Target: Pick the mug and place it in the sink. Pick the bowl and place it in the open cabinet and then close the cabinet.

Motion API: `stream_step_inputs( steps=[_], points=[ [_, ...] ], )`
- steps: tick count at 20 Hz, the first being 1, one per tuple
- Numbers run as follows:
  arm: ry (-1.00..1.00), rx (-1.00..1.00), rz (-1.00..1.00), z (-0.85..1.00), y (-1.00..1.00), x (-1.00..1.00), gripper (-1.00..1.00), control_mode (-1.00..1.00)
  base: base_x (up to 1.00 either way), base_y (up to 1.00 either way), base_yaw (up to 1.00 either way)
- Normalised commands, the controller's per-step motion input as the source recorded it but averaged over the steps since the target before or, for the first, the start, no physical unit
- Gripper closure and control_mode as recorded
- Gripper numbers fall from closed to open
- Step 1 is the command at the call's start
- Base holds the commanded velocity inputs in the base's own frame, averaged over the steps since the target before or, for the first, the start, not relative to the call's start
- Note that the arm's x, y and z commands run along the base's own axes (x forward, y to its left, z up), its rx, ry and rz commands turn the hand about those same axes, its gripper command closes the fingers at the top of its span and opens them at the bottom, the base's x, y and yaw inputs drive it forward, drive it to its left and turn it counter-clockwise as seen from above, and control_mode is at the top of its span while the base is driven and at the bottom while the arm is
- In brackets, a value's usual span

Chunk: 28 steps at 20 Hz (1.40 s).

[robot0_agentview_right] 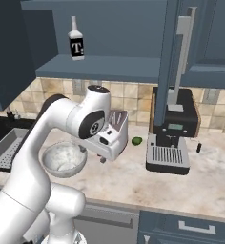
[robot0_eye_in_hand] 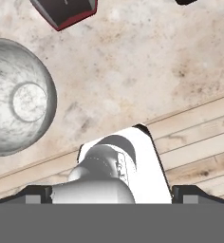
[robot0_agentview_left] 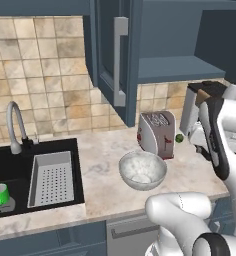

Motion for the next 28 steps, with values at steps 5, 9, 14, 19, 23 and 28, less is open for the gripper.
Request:
stream_step_inputs(
  steps=[5, 9, 14, 19, 23, 28],
  points=[
    [0.0, 0.01, 0.01, 0.0, 0.01, 0.0, -1.0, -1.0, 0.0, 0.0, 0.0],
    [0.0, 0.0, 0.0, -0.04, 0.12, 0.0, -1.0, -1.0, 0.0, 0.0, 0.0],
    [0.0, 0.0, 0.0, -0.17, 0.34, 0.08, -1.0, -1.0, 0.0, 0.0, 0.0],
    [0.0, 0.01, 0.0, -0.19, 0.33, 0.15, -1.0, -1.0, 0.0, 0.0, 0.0],
    [0.0, 0.12, 0.0, -0.23, 0.21, 0.12, -1.0, -1.0, 0.0, 0.0, 0.0],
    [0.0, 0.12, 0.0, -0.26, 0.19, 0.13, -1.0, -1.0, 0.0, 0.0, 0.0]
  ],
)
